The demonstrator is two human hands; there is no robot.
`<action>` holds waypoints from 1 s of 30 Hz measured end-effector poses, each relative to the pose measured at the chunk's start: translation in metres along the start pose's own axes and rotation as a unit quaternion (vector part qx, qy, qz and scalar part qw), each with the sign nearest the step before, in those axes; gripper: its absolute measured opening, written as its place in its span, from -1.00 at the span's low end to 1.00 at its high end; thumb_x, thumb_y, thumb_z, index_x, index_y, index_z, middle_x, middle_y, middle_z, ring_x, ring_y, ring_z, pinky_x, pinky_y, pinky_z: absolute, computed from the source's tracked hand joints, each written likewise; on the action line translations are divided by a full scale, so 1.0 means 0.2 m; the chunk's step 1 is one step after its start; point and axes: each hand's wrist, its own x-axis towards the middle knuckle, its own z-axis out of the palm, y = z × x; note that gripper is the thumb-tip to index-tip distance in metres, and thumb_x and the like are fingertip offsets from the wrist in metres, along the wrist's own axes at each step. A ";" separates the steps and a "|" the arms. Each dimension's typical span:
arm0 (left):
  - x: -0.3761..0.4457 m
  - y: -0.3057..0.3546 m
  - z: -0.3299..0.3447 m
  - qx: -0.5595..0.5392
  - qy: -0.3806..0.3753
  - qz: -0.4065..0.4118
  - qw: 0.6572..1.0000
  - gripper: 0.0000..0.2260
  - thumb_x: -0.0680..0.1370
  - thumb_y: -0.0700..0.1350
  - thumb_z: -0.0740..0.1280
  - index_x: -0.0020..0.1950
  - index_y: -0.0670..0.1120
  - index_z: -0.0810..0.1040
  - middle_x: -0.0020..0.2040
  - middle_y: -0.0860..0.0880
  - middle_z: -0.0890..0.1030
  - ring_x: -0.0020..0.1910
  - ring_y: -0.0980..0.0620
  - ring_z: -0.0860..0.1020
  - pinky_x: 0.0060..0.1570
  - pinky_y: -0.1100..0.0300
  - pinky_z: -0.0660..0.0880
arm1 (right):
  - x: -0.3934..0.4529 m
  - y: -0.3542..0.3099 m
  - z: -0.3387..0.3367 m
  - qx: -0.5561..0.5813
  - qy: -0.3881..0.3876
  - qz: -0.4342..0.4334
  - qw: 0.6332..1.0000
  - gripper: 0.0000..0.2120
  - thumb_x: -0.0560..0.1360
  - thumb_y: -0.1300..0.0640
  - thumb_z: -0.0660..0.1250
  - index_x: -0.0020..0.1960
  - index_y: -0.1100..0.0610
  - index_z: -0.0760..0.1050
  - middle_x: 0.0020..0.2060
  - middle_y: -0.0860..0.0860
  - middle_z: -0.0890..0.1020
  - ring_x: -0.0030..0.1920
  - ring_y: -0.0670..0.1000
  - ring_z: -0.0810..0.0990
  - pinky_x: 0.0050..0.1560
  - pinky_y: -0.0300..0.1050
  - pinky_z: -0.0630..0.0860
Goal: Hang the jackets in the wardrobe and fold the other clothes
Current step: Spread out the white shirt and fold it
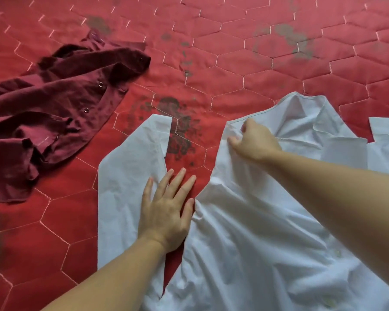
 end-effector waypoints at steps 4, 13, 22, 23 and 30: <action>0.00 0.00 -0.01 -0.005 0.002 0.008 1.000 -0.54 0.56 0.05 0.08 0.46 0.09 0.38 0.50 0.08 0.33 0.51 0.01 0.23 0.44 -0.16 0.06 | 0.10 -0.13 0.01 0.142 0.050 -0.083 0.985 -0.78 0.55 0.04 0.21 -0.18 0.15 0.46 -0.33 -0.02 0.49 -0.19 0.07 0.47 -0.23 -0.14 0.25; 0.00 -0.01 -0.01 0.017 -0.032 0.023 0.999 -0.50 0.50 0.05 0.12 0.43 0.01 0.43 0.47 0.05 0.37 0.48 -0.05 0.29 0.41 -0.19 0.08 | -0.09 -0.25 0.03 0.200 0.042 -0.247 0.947 -0.61 0.52 0.12 0.29 0.34 0.06 0.42 0.22 -0.01 0.54 0.18 0.01 0.53 0.20 0.00 0.44; 0.00 -0.01 0.01 0.026 -0.009 0.029 0.999 -0.47 0.49 0.11 0.11 0.41 -0.07 0.45 0.43 -0.02 0.43 0.45 -0.10 0.33 0.41 -0.19 0.08 | -0.21 0.30 0.15 -0.150 0.009 -0.141 0.978 -0.33 0.53 -0.32 -0.10 0.57 -0.11 -0.07 0.58 -0.02 -0.08 0.56 0.03 -0.14 0.48 0.15 -0.26; 0.00 -0.01 0.01 0.029 -0.008 0.030 0.999 -0.45 0.49 0.12 0.10 0.41 -0.08 0.45 0.43 -0.03 0.43 0.45 -0.10 0.32 0.41 -0.20 0.08 | -0.19 0.26 0.15 -0.140 0.003 -0.144 0.980 -0.34 0.54 -0.30 -0.09 0.57 -0.10 -0.12 0.58 -0.02 -0.13 0.56 0.03 -0.18 0.48 0.16 -0.29; 0.01 0.07 -0.07 -0.252 0.117 -0.154 0.948 -0.59 0.58 -0.10 0.08 0.42 0.04 0.42 0.37 0.00 0.49 0.39 -0.04 0.39 0.45 -0.01 0.17 | -0.71 0.48 0.08 -0.039 0.145 -0.225 0.963 -0.44 0.54 -0.15 0.06 0.47 0.05 0.30 0.52 0.06 0.23 0.52 0.09 0.16 0.47 0.15 -0.04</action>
